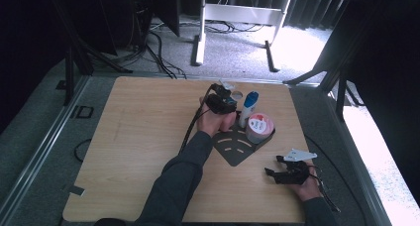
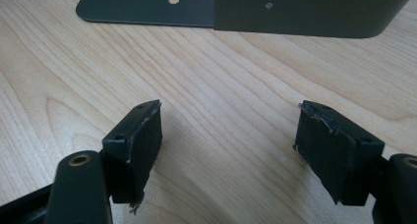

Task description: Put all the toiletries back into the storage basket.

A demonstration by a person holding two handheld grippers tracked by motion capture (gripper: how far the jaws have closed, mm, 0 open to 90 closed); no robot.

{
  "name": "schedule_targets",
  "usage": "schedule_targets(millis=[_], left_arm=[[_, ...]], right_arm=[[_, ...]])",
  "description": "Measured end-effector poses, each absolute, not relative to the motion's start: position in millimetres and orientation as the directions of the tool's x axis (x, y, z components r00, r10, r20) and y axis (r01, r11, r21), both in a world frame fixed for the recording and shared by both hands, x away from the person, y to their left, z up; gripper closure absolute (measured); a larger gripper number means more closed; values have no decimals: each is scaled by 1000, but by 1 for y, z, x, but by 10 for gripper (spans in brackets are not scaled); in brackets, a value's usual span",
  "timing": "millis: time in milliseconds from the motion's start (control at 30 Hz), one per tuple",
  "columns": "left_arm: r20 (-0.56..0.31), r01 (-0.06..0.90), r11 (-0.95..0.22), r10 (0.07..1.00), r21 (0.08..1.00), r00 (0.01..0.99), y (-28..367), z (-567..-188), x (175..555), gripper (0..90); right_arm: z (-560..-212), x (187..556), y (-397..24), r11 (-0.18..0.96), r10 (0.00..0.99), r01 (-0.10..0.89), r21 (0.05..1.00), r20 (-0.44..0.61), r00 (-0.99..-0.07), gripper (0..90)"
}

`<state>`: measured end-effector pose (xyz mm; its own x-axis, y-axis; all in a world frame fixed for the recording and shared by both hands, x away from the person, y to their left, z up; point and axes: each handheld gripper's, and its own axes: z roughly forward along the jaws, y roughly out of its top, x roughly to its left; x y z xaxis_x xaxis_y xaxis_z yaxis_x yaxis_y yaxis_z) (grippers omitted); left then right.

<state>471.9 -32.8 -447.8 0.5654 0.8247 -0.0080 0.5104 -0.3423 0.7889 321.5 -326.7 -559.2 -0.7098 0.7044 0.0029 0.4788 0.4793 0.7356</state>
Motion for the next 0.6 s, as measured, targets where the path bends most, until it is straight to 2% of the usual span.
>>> schedule_targets(millis=[600], left_arm=[[1, 506, -347, 826, 790, 564, -43, -457, 475, 529]], right_arm=[[-559, 321, -327, 479, 705, 479, 735, 3, -709, 253]])
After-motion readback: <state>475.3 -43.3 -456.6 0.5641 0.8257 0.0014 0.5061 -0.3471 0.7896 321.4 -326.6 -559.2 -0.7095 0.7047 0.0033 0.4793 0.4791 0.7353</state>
